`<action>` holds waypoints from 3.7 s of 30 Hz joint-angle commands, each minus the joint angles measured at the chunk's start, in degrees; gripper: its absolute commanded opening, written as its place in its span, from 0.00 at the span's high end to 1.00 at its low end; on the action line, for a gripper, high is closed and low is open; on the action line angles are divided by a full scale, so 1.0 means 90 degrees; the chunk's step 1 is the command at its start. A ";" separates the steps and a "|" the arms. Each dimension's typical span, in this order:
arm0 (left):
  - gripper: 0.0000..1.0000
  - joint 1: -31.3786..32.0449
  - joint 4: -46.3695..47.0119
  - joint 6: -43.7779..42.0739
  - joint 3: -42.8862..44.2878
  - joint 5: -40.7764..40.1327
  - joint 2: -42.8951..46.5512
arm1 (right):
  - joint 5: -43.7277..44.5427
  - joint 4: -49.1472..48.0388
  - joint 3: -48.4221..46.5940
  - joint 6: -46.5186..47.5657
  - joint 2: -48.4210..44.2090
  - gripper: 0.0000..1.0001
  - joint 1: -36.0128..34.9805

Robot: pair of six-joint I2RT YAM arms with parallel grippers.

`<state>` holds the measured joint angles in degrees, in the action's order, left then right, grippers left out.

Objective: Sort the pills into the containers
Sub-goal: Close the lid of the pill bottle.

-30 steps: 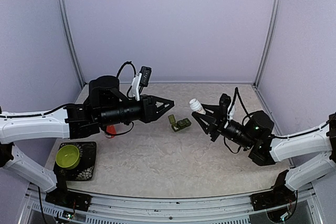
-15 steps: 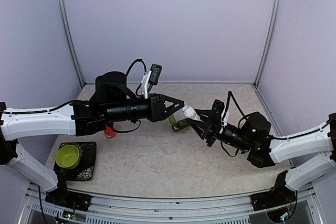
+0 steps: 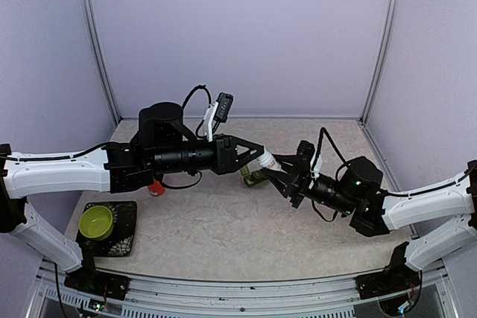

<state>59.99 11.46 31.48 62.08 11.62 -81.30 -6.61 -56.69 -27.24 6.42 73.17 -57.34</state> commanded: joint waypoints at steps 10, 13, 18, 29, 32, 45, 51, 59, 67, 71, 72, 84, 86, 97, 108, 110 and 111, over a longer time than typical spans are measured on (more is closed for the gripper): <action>0.79 0.0126 -0.0113 -0.0197 0.0161 -0.0389 -0.0041 | 0.0063 0.0157 -0.0343 0.0077 -0.0092 0.95 -0.0182; 0.79 0.0159 -0.0207 -0.0283 0.0179 -0.0600 -0.0043 | 0.0139 0.0234 -0.0378 0.0095 -0.0104 0.95 -0.0204; 0.79 0.0190 -0.0309 -0.0360 0.0181 -0.0728 -0.0016 | 0.0320 0.0316 -0.0369 0.0142 -0.0175 0.95 -0.0204; 0.79 0.0176 -0.0280 -0.0392 0.0134 -0.0694 0.0131 | 0.0349 0.0381 -0.0375 0.0195 -0.0235 0.96 -0.0201; 0.79 0.0180 -0.0241 -0.0343 0.0160 -0.0549 0.0040 | 0.0279 0.0417 -0.0432 0.0187 -0.0211 0.96 -0.0207; 0.79 0.0180 -0.0180 -0.0310 0.0185 -0.0240 -0.0128 | 0.0116 0.0557 -0.0606 0.0034 -0.0232 0.96 -0.0203; 0.79 0.0179 -0.0174 -0.0559 0.0133 0.0068 -0.0117 | -0.0145 0.0891 -0.0737 -0.0298 -0.0356 0.97 -0.0210; 0.80 0.0181 -0.0264 -0.0976 0.0092 0.0663 -0.0131 | -0.0837 0.1541 -0.0968 -0.0812 -0.0492 0.97 -0.0209; 0.80 0.0181 0.0195 -0.1125 -0.0210 0.1242 0.0061 | -0.1110 0.1495 -0.0803 -0.1255 -0.0795 0.98 -0.0198; 0.80 0.0180 0.0372 -0.1356 -0.0300 0.1540 0.0169 | -0.1580 0.1593 -0.0890 -0.1541 -0.0839 0.98 -0.0182; 0.80 0.0180 0.0389 -0.1380 -0.0311 0.1596 0.0188 | -0.1691 0.1605 -0.0918 -0.1652 -0.0841 0.98 -0.0177; 0.80 0.0382 -0.0032 -0.2014 -0.0125 0.1736 0.0315 | -0.2031 0.1224 -0.0919 -0.3479 -0.0903 1.00 -0.0164; 0.80 0.0387 -0.0079 -0.2091 -0.0111 0.1858 0.0329 | -0.2135 0.1239 -0.0951 -0.3578 -0.0903 1.00 -0.0161; 0.64 0.0395 -0.0465 -0.2576 -0.0037 0.2322 0.0391 | -0.2682 0.1162 -0.0957 -0.3990 -0.0796 1.00 -0.0147; 0.24 0.0381 -0.0466 -0.2614 -0.0074 0.2013 0.0534 | -0.2676 0.1311 -0.1006 -0.3747 -0.0880 1.00 -0.0145; 0.08 0.0369 -0.0440 -0.2556 -0.0100 0.1871 0.0588 | -0.2651 0.1327 -0.0966 -0.3674 -0.0897 1.00 -0.0149; 0.02 0.0362 -0.0427 -0.2499 -0.0115 0.1773 0.0620 | -0.2624 0.1325 -0.0949 -0.3509 -0.0910 1.00 -0.0144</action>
<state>63.11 7.88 8.25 61.10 29.50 -77.30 -30.83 -43.24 -34.33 -27.88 65.84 -58.39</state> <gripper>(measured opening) 0.876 0.316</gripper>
